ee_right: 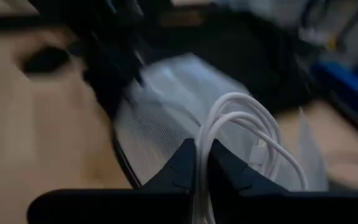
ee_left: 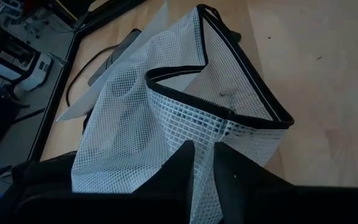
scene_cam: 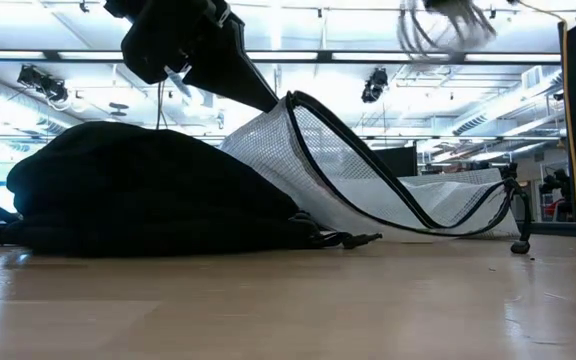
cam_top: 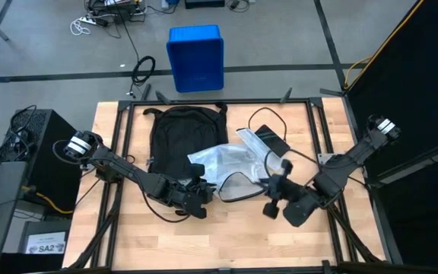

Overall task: Unpack backpack
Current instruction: Remove the white charger cable from the zip bag, then remove the charger adapter from the zip bag

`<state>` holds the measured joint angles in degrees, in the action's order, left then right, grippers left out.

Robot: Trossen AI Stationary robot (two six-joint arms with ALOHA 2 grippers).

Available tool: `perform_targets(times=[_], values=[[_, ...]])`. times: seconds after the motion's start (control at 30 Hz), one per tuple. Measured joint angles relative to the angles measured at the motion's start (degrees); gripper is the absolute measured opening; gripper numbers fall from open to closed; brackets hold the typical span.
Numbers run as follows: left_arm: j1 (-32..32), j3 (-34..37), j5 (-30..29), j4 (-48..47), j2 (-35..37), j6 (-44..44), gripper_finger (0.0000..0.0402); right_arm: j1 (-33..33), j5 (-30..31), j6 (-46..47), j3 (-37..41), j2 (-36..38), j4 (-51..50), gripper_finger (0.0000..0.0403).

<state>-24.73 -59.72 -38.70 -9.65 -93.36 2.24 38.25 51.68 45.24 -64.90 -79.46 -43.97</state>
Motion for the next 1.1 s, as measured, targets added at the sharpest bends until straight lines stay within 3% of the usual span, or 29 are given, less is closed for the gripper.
perform_targets(times=[0.23, 0.33, 0.43, 0.63, 0.9, 1.03, 1.1], values=[[0.0, 0.0, 0.0, -0.1, 0.0, -0.3, 0.0035, -4.3, -24.0, 23.0, 5.2, -0.1, -22.1, 0.0001], [0.0, 0.0, 0.0, 0.0, 0.0, -0.3, 0.0035, -5.5, -30.5, 29.5, 9.1, -0.1, -27.1, 0.0004], [0.0, 0.0, 0.0, 0.0, 0.0, -0.4, 0.0035, -6.1, -34.4, 30.9, 13.1, -0.1, -25.9, 0.0014], [0.0, 0.0, 0.0, 0.0, 0.0, -0.9, 0.0035, -6.1, -36.1, 25.4, 18.1, -0.1, -12.8, 0.0061], [0.0, 0.0, 0.0, 0.0, 0.0, -1.0, 0.0035, -6.1, -35.7, 23.7, 16.6, -0.1, -11.6, 0.0148], [0.0, 0.0, 0.0, 0.1, 0.0, -0.7, 0.0035, -6.1, -31.2, 19.8, 13.9, -0.1, -9.0, 0.0171], [0.0, 0.0, 0.0, 0.7, 0.0, -0.4, 0.0035, -6.0, -26.8, 15.1, 13.4, -0.1, -1.9, 0.0172]])
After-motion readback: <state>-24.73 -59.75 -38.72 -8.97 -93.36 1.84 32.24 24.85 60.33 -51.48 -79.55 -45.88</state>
